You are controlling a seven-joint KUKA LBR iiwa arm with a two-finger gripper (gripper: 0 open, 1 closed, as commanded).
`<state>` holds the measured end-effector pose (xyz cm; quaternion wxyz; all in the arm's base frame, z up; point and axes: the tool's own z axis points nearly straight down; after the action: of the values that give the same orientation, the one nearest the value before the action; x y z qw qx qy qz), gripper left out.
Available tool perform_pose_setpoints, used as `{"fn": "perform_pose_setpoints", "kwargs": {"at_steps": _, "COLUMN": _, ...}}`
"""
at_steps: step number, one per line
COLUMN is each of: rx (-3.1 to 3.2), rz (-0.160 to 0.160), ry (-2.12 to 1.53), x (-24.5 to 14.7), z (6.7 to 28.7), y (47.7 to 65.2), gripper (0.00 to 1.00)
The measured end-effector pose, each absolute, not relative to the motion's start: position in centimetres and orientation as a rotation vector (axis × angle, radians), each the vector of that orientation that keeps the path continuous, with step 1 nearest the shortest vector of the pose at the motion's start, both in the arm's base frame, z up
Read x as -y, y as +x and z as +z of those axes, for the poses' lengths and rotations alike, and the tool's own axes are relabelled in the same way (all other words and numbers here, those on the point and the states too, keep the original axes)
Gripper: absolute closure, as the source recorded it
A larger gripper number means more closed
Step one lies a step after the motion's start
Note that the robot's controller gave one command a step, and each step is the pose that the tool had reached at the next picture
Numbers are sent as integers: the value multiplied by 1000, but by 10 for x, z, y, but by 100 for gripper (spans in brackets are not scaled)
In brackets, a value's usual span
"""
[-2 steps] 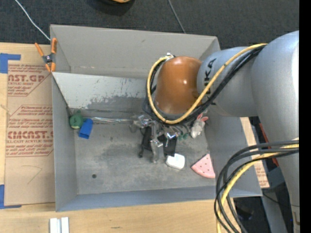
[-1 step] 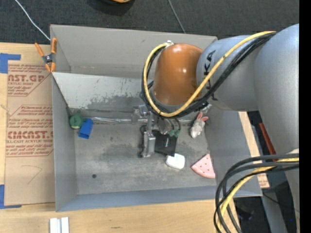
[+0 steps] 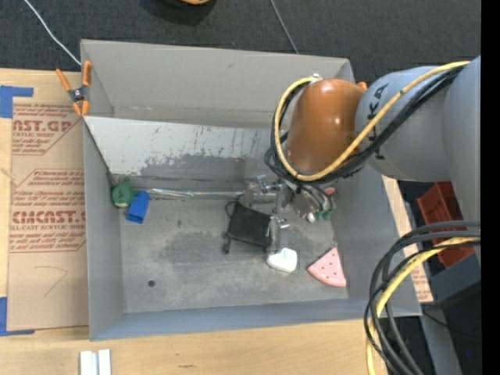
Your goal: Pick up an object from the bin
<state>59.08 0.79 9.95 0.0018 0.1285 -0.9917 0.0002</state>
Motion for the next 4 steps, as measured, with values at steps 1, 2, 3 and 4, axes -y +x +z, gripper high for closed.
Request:
{"fn": "perform_pose_setpoints", "kwargs": {"at_steps": 1, "rx": 3141, "rz": -9, "ry": 164, "x": -12, "z": 70, "y": 591, "gripper": 0}}
{"fn": "perform_pose_setpoints", "kwargs": {"at_steps": 2, "rx": 3135, "rz": -2, "ry": 173, "x": -11, "z": 70, "y": 585, "gripper": 100}}
{"fn": "perform_pose_setpoints", "kwargs": {"at_steps": 3, "rx": 3135, "rz": -2, "ry": 173, "x": -11, "z": 70, "y": 585, "gripper": 100}}
{"fn": "perform_pose_setpoints", "kwargs": {"at_steps": 4, "rx": 3129, "rz": -2, "ry": 172, "x": -11, "z": 75, "y": 583, "gripper": 100}}
